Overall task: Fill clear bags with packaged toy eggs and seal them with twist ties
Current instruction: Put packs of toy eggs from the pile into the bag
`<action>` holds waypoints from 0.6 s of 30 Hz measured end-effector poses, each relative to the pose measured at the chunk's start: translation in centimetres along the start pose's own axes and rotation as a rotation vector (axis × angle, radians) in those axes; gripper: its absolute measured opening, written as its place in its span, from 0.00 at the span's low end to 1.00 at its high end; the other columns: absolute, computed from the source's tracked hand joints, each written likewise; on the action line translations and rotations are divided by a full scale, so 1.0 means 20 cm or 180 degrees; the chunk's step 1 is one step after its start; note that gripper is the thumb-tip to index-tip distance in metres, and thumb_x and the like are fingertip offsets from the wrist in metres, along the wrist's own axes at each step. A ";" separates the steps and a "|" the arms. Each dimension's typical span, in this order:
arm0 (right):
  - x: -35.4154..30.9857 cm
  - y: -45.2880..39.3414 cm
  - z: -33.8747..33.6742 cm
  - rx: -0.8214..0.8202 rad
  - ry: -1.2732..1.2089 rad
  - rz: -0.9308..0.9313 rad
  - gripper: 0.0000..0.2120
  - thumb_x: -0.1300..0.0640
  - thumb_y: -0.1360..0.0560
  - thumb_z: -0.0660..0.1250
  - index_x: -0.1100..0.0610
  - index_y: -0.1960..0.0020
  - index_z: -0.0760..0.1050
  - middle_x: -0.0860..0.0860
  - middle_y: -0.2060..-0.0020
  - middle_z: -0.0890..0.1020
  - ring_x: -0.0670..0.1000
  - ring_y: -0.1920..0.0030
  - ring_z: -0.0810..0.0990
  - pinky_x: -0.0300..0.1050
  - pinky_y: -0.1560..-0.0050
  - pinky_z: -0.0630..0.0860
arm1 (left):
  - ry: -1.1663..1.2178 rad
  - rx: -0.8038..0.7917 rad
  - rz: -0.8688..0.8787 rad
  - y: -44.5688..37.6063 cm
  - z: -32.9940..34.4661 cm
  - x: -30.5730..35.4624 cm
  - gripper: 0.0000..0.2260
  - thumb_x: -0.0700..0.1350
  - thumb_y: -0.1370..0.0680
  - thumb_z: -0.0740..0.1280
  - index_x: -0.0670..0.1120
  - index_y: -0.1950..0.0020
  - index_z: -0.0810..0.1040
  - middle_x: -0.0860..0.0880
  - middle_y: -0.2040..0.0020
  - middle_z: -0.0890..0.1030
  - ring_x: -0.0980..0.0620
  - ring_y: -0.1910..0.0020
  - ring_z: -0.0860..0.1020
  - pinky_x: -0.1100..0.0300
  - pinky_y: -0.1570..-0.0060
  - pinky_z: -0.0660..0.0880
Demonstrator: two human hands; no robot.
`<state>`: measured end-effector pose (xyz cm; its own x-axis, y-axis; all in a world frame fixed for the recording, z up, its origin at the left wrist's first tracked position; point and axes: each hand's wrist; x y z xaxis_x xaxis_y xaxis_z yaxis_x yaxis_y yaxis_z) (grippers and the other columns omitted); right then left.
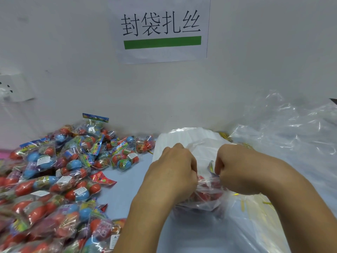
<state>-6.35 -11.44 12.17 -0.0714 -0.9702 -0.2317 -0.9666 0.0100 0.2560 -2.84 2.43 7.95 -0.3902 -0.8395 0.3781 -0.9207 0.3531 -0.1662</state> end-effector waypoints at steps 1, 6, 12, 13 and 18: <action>-0.01 0.01 -0.01 -0.0055 0.0045 0.0034 0.09 0.66 0.35 0.54 0.52 0.67 0.60 0.49 0.70 0.63 0.49 0.72 0.62 0.38 0.77 0.57 | 0.0075 -0.0011 -0.0027 0.00 0.00 0.00 0.11 0.41 0.23 0.62 0.49 0.55 0.83 0.53 0.47 0.72 0.51 0.48 0.74 0.52 0.53 0.77; 0.04 -0.02 0.00 0.0519 -0.0250 -0.0179 0.12 0.61 0.26 0.59 0.51 0.51 0.80 0.49 0.56 0.80 0.50 0.59 0.81 0.46 0.56 0.81 | 0.0489 0.0200 0.0022 -0.01 -0.03 -0.01 0.10 0.44 0.22 0.62 0.53 0.48 0.81 0.54 0.45 0.75 0.54 0.47 0.76 0.54 0.45 0.75; 0.07 -0.07 -0.02 0.1869 -0.1295 -0.1109 0.16 0.64 0.24 0.60 0.45 0.54 0.81 0.50 0.70 0.81 0.46 0.70 0.79 0.34 0.70 0.72 | 0.1083 0.0920 0.0157 -0.02 -0.09 -0.05 0.17 0.36 0.24 0.63 0.58 0.57 0.83 0.57 0.51 0.75 0.61 0.52 0.73 0.74 0.53 0.65; 0.07 -0.07 -0.02 0.2027 -0.1521 -0.1301 0.17 0.65 0.24 0.61 0.45 0.55 0.82 0.51 0.70 0.82 0.47 0.70 0.80 0.36 0.69 0.74 | 0.1199 0.1052 0.0141 -0.02 -0.10 -0.06 0.18 0.34 0.25 0.62 0.57 0.58 0.83 0.57 0.53 0.75 0.61 0.54 0.74 0.76 0.55 0.66; 0.08 -0.06 -0.06 0.2541 -0.3087 -0.2018 0.18 0.73 0.24 0.61 0.54 0.55 0.83 0.53 0.62 0.86 0.50 0.63 0.87 0.39 0.55 0.82 | 0.1824 0.1441 -0.0096 -0.03 -0.13 -0.10 0.20 0.31 0.25 0.61 0.52 0.61 0.85 0.56 0.60 0.84 0.59 0.63 0.80 0.65 0.64 0.76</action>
<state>-5.08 -13.30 12.62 0.6005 -0.3144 -0.7352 -0.7521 0.0904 -0.6529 -1.51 4.99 9.61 -0.4210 -0.4544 0.7851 -0.8867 0.0238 -0.4617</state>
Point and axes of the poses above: each hand's wrist, its own y-axis away from the middle knuckle, its own z-axis out of the palm, x = y × z
